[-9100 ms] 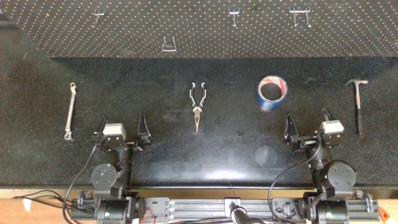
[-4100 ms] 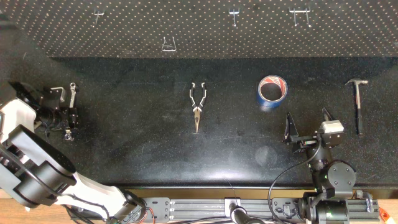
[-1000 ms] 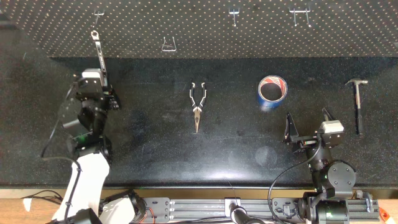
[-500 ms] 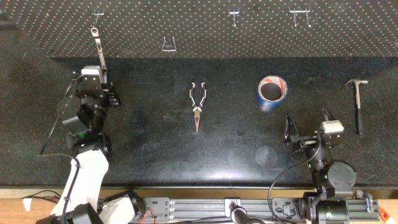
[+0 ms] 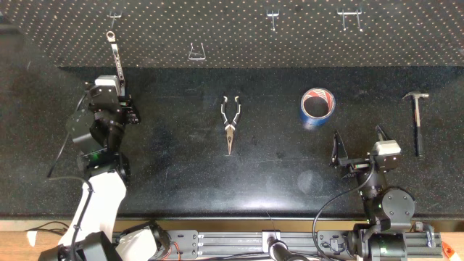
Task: Place Tools Onto Pegboard
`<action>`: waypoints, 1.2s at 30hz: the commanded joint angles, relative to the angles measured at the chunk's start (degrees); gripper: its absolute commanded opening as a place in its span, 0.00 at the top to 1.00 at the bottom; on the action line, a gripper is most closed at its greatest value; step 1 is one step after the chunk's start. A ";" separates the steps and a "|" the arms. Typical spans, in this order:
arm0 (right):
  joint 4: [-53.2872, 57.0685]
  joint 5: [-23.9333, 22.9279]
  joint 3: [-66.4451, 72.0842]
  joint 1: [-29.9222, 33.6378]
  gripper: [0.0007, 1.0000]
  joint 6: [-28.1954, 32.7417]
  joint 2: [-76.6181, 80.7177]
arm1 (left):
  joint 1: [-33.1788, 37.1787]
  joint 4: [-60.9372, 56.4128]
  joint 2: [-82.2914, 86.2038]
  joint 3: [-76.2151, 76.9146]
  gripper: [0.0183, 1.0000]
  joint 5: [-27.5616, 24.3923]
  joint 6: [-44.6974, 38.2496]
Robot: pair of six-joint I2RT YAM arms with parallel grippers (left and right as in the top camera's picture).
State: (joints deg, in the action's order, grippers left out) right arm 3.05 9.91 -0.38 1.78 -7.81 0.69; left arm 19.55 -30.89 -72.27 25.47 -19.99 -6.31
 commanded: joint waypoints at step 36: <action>0.35 -0.31 0.15 0.17 0.02 0.79 -0.50 | 0.70 3.23 -4.28 4.24 0.32 0.13 2.86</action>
State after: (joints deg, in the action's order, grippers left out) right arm 3.03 9.91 -0.38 1.78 -7.81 0.69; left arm 19.84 -27.44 -75.85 28.45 -20.80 -3.73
